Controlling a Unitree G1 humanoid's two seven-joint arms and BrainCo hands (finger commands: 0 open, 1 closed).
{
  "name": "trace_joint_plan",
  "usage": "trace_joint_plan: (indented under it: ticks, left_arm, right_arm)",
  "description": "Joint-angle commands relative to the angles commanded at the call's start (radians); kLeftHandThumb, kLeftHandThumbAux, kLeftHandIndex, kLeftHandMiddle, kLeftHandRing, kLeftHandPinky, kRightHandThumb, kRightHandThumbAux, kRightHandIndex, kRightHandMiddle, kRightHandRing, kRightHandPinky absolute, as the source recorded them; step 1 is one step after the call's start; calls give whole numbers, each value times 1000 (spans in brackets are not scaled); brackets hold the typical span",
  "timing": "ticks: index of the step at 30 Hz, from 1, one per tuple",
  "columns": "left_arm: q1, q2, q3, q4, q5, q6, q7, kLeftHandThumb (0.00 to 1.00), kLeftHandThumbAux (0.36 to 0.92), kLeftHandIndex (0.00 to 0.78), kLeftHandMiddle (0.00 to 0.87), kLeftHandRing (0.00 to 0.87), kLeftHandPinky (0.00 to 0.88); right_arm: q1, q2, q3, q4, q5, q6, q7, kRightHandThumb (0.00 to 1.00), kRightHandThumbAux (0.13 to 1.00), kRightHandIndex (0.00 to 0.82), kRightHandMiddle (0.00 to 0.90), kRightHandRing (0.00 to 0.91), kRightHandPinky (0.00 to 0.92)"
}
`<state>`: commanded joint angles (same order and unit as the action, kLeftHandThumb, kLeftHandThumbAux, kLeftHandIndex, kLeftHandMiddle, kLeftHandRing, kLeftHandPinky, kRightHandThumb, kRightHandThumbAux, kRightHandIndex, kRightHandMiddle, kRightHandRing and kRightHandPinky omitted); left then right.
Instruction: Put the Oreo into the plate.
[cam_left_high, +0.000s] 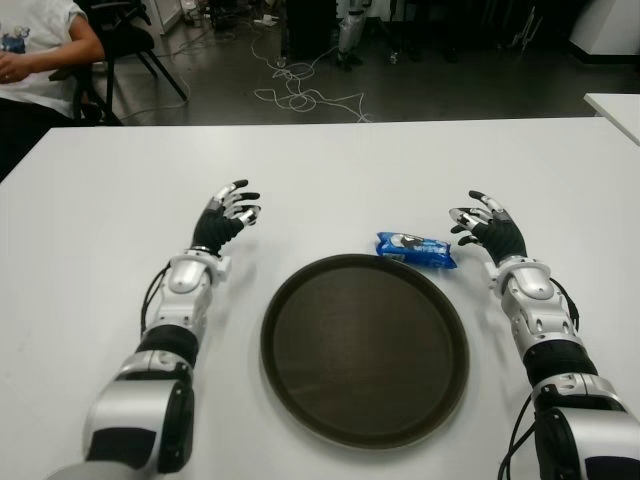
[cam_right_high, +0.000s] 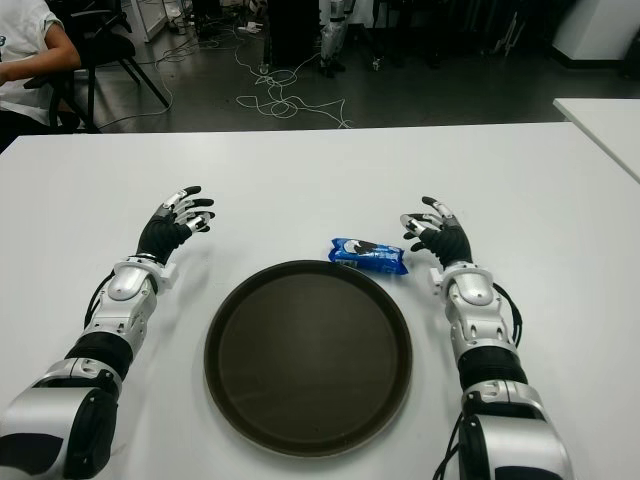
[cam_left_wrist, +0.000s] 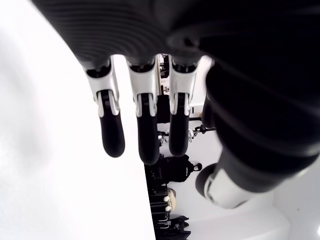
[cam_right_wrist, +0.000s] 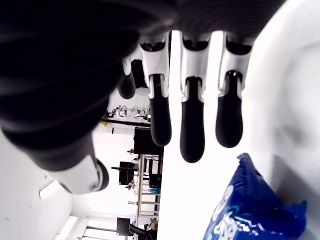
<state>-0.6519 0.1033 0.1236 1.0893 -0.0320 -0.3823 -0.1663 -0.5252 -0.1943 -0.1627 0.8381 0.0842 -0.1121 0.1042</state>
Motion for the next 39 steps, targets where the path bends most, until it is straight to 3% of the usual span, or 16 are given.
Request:
trace_joint_plan:
  ticks: [16,26,39]
  left_arm:
    - [-1,-3,0,4,4,-4,16,439,807,179,286,292,319]
    - [0,1,-5,4,8,-4,16,387,797,162,275,280,296]
    - [0,-7,8,3,-6,-4,12,416,802,162,271,282,304]
  right_arm:
    - [1,0,1,5,-4,-10,-3,375,703,156,360,484,590]
    - [-3,-4,9,13,-14,-11,-10,383,715,152,373,493,609]
    - [-3,-1,4,14,-10,-13,-12,390,709,152,360,492,603]
